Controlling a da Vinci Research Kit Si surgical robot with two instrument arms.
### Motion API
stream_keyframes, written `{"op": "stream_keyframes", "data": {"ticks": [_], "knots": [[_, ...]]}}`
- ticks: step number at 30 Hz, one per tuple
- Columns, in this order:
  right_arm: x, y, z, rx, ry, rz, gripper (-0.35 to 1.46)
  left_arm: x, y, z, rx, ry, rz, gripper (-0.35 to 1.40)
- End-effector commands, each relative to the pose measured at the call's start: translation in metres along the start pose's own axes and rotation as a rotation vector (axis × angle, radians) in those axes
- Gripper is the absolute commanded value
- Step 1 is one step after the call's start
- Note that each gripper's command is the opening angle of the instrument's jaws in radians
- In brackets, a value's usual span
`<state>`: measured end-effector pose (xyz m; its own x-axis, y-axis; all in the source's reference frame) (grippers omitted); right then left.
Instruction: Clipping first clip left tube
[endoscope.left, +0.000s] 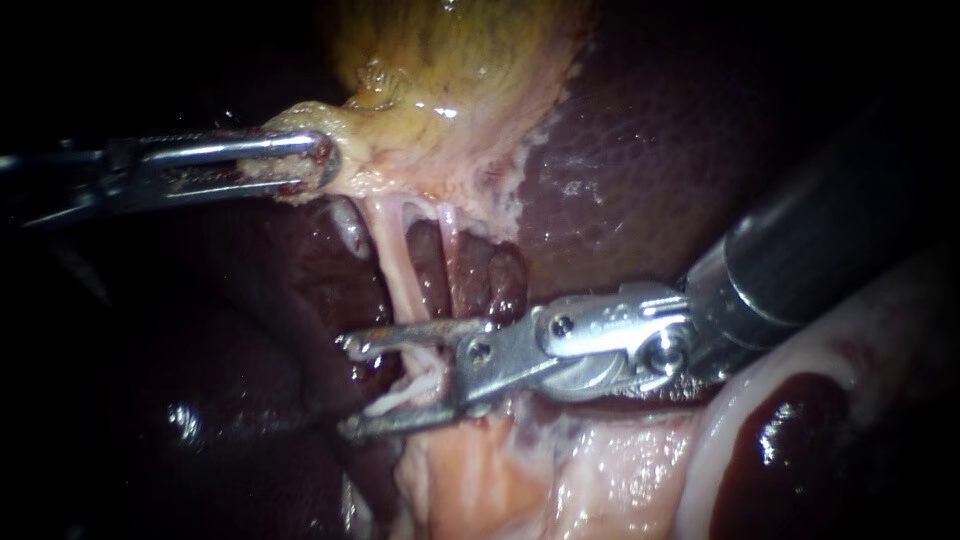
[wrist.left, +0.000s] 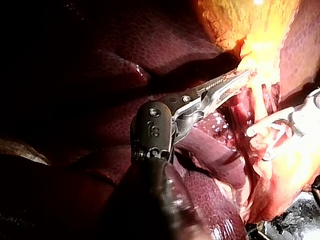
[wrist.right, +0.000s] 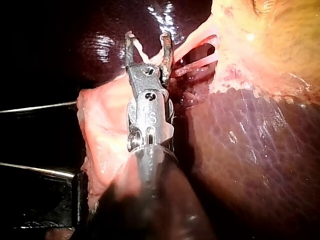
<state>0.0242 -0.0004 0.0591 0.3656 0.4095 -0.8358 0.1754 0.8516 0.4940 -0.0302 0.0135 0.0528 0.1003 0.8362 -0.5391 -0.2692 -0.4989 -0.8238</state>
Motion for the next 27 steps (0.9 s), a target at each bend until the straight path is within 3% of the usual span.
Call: {"op": "stream_keyframes", "data": {"ticks": [1, 5, 13, 20, 27], "knots": [[0.0, 0.0, -0.0001, 0.0, 0.0, 0.0, 0.37, 0.0, 0.0, 0.0, 0.0, 0.0, 0.0, -0.35], [0.0003, -0.0003, -0.0006, 0.009, -0.001, 0.019, 0.4, 0.0, 0.0, -0.0001, 0.0, 0.0, 0.0, -0.35], [0.0014, -0.0013, -0.0036, 0.025, 0.036, 0.1, 0.47, 0.0, -0.0001, -0.0002, -0.001, -0.001, 0.0, -0.35], [0.0003, -0.0016, -0.0067, 0.028, 0.036, 0.117, 0.48, 0.0, -0.0001, -0.0004, -0.002, -0.001, 0.0, -0.35], [-0.0002, -0.001, -0.0074, 0.02, 0.036, 0.119, 0.48, 0.0, -0.0001, -0.0005, -0.002, -0.001, 0.0, -0.35]]}}
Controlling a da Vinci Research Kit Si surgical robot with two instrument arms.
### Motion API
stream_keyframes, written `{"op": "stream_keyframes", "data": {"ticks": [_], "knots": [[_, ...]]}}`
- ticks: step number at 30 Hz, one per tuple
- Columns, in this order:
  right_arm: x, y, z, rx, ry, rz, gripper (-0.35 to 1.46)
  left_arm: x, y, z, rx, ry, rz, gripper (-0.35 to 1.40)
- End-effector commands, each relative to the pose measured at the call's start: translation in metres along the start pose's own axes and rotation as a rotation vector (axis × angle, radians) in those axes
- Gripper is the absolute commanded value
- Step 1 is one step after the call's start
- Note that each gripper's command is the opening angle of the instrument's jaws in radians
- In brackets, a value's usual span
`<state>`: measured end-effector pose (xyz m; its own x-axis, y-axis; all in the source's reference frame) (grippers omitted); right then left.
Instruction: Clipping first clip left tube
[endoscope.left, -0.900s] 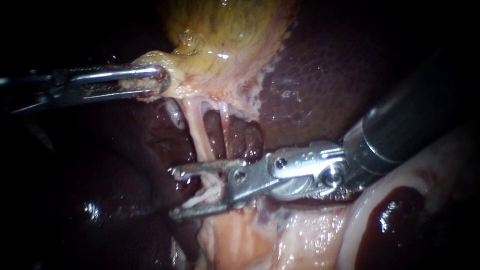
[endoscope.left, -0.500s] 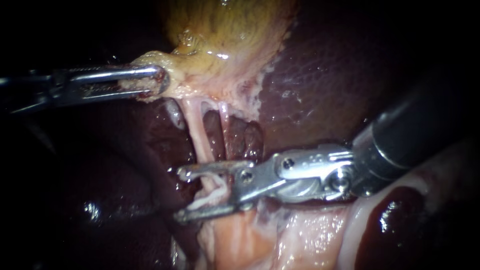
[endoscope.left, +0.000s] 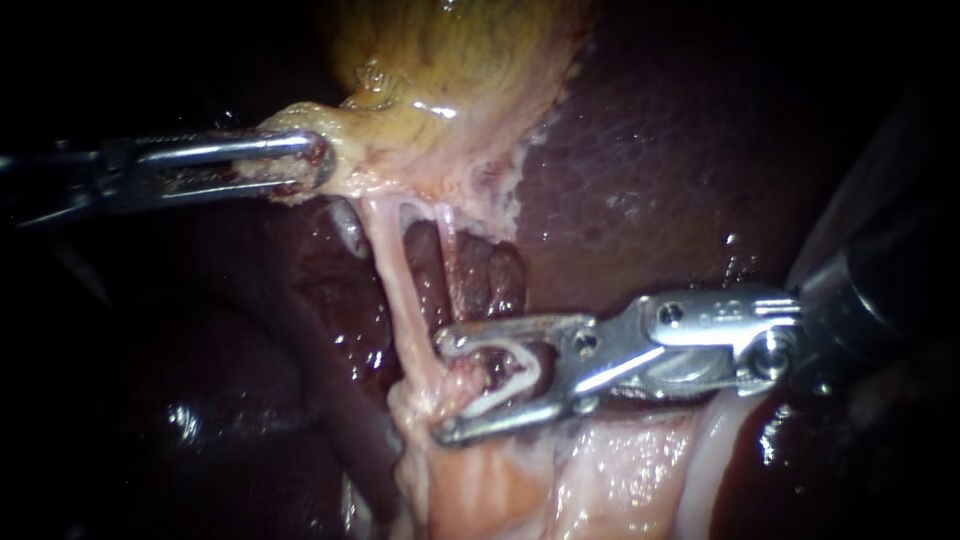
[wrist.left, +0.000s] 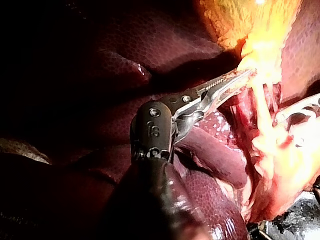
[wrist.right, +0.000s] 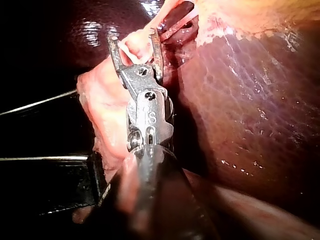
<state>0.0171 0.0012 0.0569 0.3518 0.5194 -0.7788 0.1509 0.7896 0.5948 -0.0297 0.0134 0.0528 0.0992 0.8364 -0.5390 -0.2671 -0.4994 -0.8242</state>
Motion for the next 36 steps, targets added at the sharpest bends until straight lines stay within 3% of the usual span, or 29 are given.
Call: {"op": "stream_keyframes", "data": {"ticks": [1, 18, 26, 36], "knots": [[-0.0002, 0.0002, 0.0002, -0.003, 0.0, 0.0, 0.48, 0.0, 0.0, 0.0, 0.0, 0.0, 0.0, -0.35], [-0.0026, 0.0036, 0.0028, -0.022, 0.002, 0.028, 0.49, 0.0, 0.0001, 0.0, 0.0, 0.0, 0.0, -0.35], [-0.0021, 0.0039, 0.0049, -0.018, 0.001, 0.033, 0.49, 0.0, 0.0001, 0.0001, 0.001, 0.0, 0.0, -0.35], [-0.0029, 0.0038, 0.008, -0.001, -0.003, 0.04, 0.49, 0.0, 0.0001, 0.0003, 0.002, 0.001, 0.0, -0.35]]}}
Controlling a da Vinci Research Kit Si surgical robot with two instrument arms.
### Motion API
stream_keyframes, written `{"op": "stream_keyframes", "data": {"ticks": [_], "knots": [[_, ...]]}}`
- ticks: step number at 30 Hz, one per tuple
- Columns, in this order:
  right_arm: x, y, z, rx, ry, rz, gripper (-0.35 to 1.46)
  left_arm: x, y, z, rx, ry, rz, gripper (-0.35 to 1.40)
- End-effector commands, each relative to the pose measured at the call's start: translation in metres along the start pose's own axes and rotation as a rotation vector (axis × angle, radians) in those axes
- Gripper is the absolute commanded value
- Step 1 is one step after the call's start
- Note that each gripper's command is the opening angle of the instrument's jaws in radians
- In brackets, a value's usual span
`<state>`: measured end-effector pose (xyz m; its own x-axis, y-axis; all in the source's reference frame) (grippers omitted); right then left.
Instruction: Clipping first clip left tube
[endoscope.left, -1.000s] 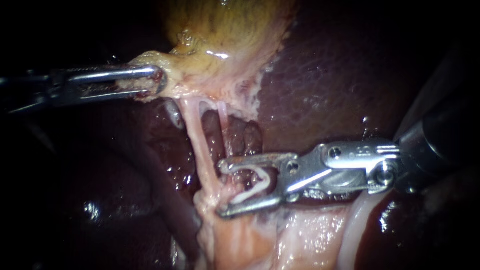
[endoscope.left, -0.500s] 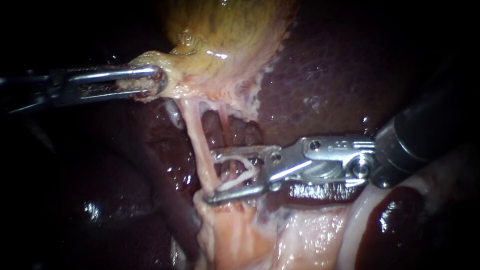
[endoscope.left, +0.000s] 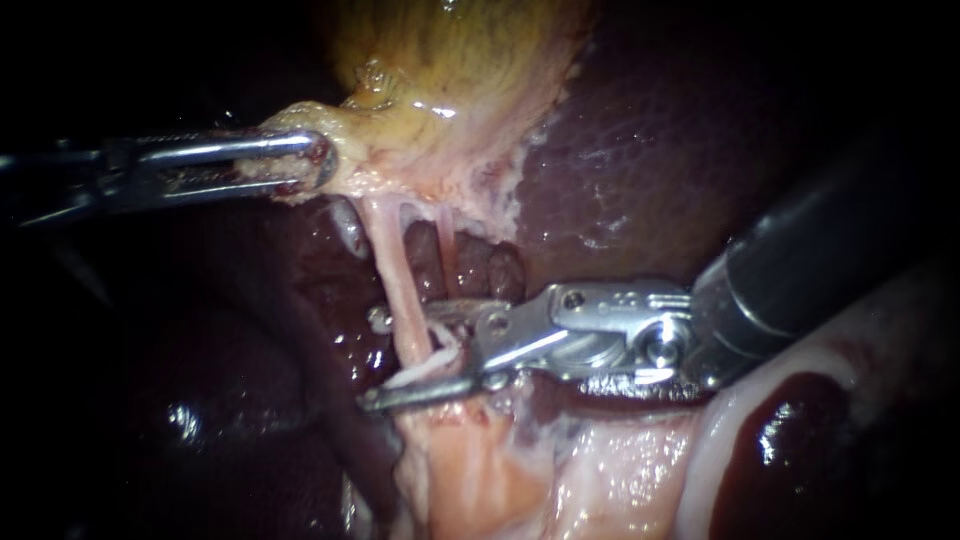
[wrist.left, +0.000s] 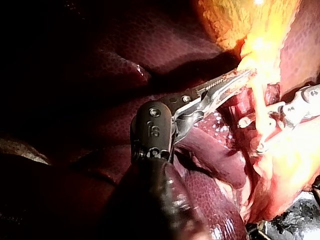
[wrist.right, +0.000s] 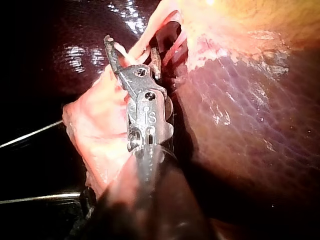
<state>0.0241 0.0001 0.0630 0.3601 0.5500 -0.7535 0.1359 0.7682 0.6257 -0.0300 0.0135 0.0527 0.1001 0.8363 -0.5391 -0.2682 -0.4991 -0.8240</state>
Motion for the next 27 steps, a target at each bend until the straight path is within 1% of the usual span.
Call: {"op": "stream_keyframes", "data": {"ticks": [1, 6, 9, 14, 16, 18, 20, 23, 27], "knots": [[0.0, -0.0001, 0.0001, 0.003, -0.001, -0.001, 0.49, -0.0001, 0.0, 0.0001, 0.001, 0.0, 0.0, -0.35], [0.0002, -0.0006, 0.0004, 0.021, 0.006, 0.006, 0.49, -0.0001, 0.0, 0.0001, 0.001, 0.0, 0.0, -0.35], [0.0005, -0.0014, 0.0005, 0.043, 0.013, 0.01, 0.49, -0.0001, 0.0, 0.0001, 0.001, 0.0, 0.0, -0.35], [0.0017, -0.0034, 0.0007, 0.092, 0.04, 0.011, 0.49, -0.0001, 0.0, 0.0, 0.001, 0.0, 0.0, -0.35], [0.0023, -0.0044, 0.0009, 0.111, 0.041, 0.013, 0.49, -0.0001, -0.0001, 0.0, 0.001, 0.0, 0.0, -0.35], [0.003, -0.0052, 0.001, 0.119, 0.046, 0.009, 0.48, -0.0001, 0.0, 0.0, 0.001, 0.0, 0.0, -0.35], [0.0035, -0.0058, 0.0011, 0.124, 0.052, 0.008, 0.48, -0.0001, -0.0001, 0.0, 0.001, 0.0, 0.0, -0.35], [0.0042, -0.0062, 0.001, 0.127, 0.056, 0.009, 0.46, -0.0001, -0.0001, 0.0, 0.001, 0.0, 0.0, -0.35], [0.0041, -0.0061, 0.0009, 0.121, 0.057, 0.01, 0.41, 0.0, -0.0001, 0.0, 0.001, 0.0, 0.0, -0.35]]}}
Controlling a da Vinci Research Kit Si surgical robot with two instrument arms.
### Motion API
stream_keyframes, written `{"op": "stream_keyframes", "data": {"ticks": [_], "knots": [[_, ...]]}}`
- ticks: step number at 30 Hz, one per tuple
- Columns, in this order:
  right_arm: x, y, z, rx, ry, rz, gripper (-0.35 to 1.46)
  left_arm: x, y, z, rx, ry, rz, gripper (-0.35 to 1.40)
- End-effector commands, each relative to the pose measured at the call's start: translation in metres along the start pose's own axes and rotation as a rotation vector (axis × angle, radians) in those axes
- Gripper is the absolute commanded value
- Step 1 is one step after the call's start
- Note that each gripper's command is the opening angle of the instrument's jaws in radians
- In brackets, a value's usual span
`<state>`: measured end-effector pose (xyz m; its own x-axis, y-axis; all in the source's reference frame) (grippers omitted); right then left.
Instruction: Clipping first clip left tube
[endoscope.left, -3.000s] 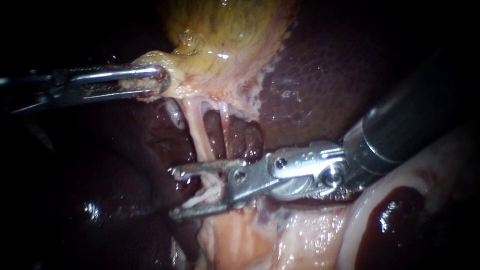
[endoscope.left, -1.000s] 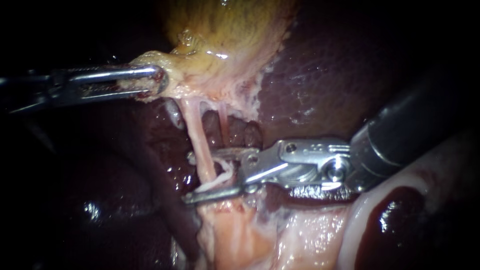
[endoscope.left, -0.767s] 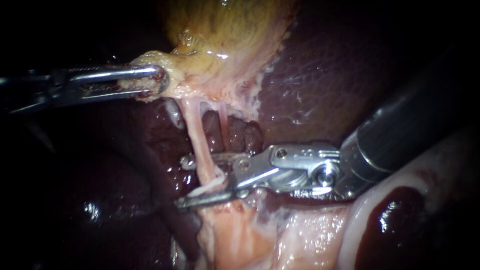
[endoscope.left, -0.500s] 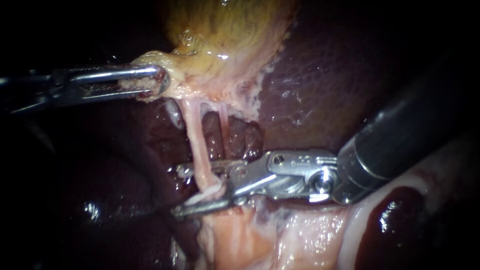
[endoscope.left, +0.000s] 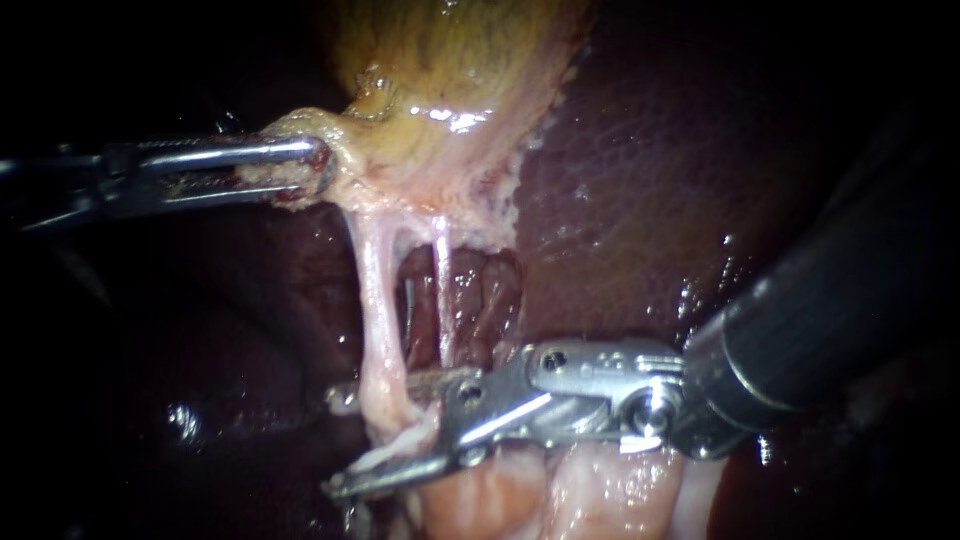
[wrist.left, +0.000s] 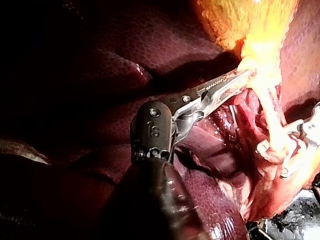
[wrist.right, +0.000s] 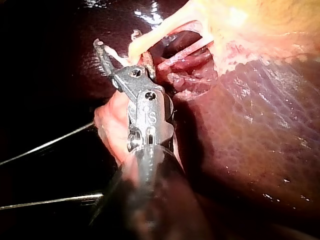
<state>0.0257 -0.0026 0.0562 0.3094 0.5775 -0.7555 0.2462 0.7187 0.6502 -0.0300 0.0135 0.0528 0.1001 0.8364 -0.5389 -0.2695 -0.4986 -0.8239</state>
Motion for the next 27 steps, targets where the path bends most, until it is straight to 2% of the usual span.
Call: {"op": "stream_keyframes", "data": {"ticks": [1, 11, 16, 21, 27], "knots": [[-0.0002, 0.0001, -0.0002, -0.002, 0.0, 0.0, 0.39, 0.0, 0.0, 0.0, -0.001, 0.0, 0.0, -0.35], [-0.0006, 0.0004, -0.0007, -0.002, 0.0, -0.001, 0.17, 0.0001, 0.0, 0.0, -0.001, 0.0, 0.0, -0.35], [-0.0007, 0.0003, -0.0008, 0.012, -0.002, -0.001, -0.12, 0.0001, 0.0, 0.0, -0.001, 0.0, 0.0, -0.35], [-0.0007, 0.0003, -0.0009, 0.018, -0.003, -0.002, -0.34, 0.0001, 0.0, 0.0, -0.001, 0.0, 0.0, -0.35], [-0.0006, 0.0004, -0.0011, 0.035, -0.005, 0.018, -0.35, 0.0001, 0.0, 0.0, -0.001, 0.0, 0.0, -0.35]]}}
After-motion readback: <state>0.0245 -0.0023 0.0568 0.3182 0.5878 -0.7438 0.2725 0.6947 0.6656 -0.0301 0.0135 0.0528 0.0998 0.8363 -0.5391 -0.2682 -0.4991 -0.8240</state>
